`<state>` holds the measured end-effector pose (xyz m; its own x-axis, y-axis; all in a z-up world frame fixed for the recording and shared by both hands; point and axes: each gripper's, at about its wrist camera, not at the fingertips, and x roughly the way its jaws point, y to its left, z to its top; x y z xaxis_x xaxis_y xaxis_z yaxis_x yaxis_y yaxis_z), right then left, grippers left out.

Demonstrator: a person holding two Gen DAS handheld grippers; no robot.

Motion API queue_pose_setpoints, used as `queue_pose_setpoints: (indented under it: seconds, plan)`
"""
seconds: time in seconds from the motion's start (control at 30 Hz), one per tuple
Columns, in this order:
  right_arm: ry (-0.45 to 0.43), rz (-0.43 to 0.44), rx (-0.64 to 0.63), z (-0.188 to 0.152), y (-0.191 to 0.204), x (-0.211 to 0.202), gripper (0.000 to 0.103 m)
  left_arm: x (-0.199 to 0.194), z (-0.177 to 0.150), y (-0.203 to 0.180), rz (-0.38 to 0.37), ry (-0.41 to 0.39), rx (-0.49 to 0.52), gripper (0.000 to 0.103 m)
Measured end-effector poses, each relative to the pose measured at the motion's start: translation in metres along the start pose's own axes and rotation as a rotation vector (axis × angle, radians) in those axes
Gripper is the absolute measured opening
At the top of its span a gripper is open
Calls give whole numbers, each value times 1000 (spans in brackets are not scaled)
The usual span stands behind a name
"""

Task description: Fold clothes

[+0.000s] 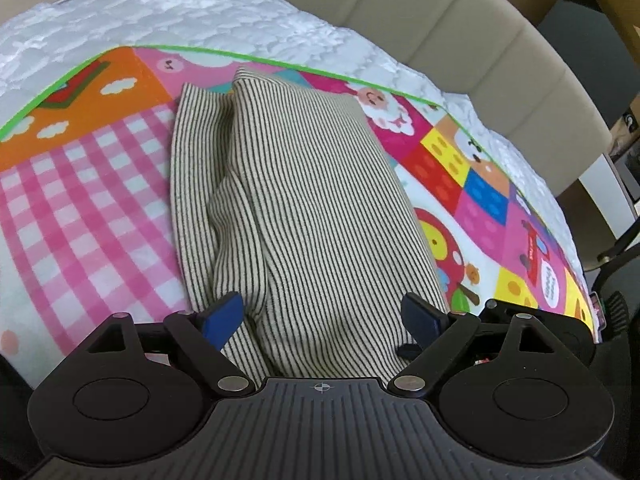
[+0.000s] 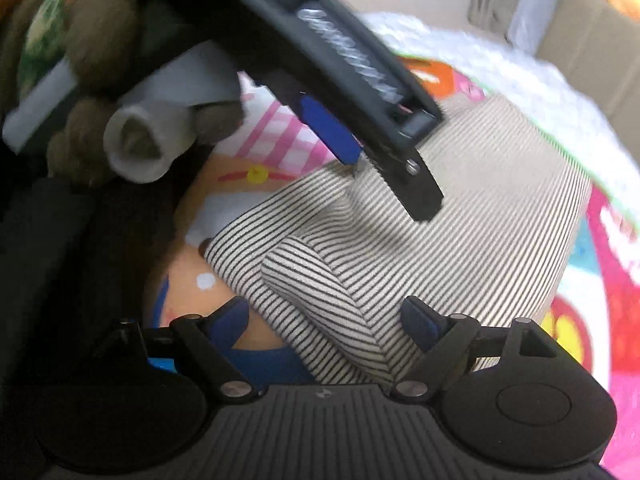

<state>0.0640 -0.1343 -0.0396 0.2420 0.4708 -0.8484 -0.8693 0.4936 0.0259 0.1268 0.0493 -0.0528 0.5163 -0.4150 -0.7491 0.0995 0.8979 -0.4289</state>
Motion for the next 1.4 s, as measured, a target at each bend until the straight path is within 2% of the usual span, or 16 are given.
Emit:
queue_pose_setpoints:
  seconds: [0.1, 0.17, 0.33, 0.43, 0.6, 0.63, 0.7, 0.73, 0.8, 0.93, 1.0, 1.07, 1.17, 1.27, 1.33, 1.4]
  plan:
    - [6, 53, 135, -3, -13, 6, 90, 0, 0, 1, -6, 0, -3, 92]
    - [10, 46, 129, -2, -9, 8, 92, -1, 1, 4, -1, -6, -18, 92]
    - [-6, -11, -22, -4, 14, -18, 90, -19, 6, 13, 39, -32, -24, 93]
    - [-58, -122, -138, -8, 21, -34, 90, -36, 7, 16, 78, -32, 11, 94]
    - [-28, -167, -285, -19, 40, -18, 88, -56, 6, 6, 118, 14, 111, 96]
    - [-21, -187, -318, -22, 46, -11, 87, -59, 5, 1, 130, 22, 153, 96]
    - [-9, -225, -376, -25, 55, 2, 70, -61, 0, -10, 154, 38, 237, 97]
    - [-16, -231, -351, -23, 50, 5, 66, -61, -2, -16, 166, 46, 278, 97]
    - [-28, -179, -178, -10, 27, -1, 53, -59, -8, -26, 183, 64, 345, 97]
    - [-29, 19, 281, -3, -43, -18, 52, -46, -17, -38, 189, 116, 445, 99]
    - [-24, 77, 411, -9, -63, -16, 52, -38, -20, -43, 188, 144, 489, 99]
    - [-23, 119, 496, -13, -76, -11, 52, -30, -24, -49, 187, 172, 534, 99]
    - [-23, 123, 502, -13, -73, -5, 52, -11, -28, -52, 217, 210, 584, 99]
    - [-35, 61, 383, -9, -55, -10, 52, 5, -26, -46, 284, 225, 562, 99]
    - [-56, -30, 222, -9, -32, -22, 59, 3, -20, -40, 277, 195, 506, 99]
    - [-64, -132, 24, -12, -9, -27, 77, -1, -16, -33, 264, 180, 465, 99]
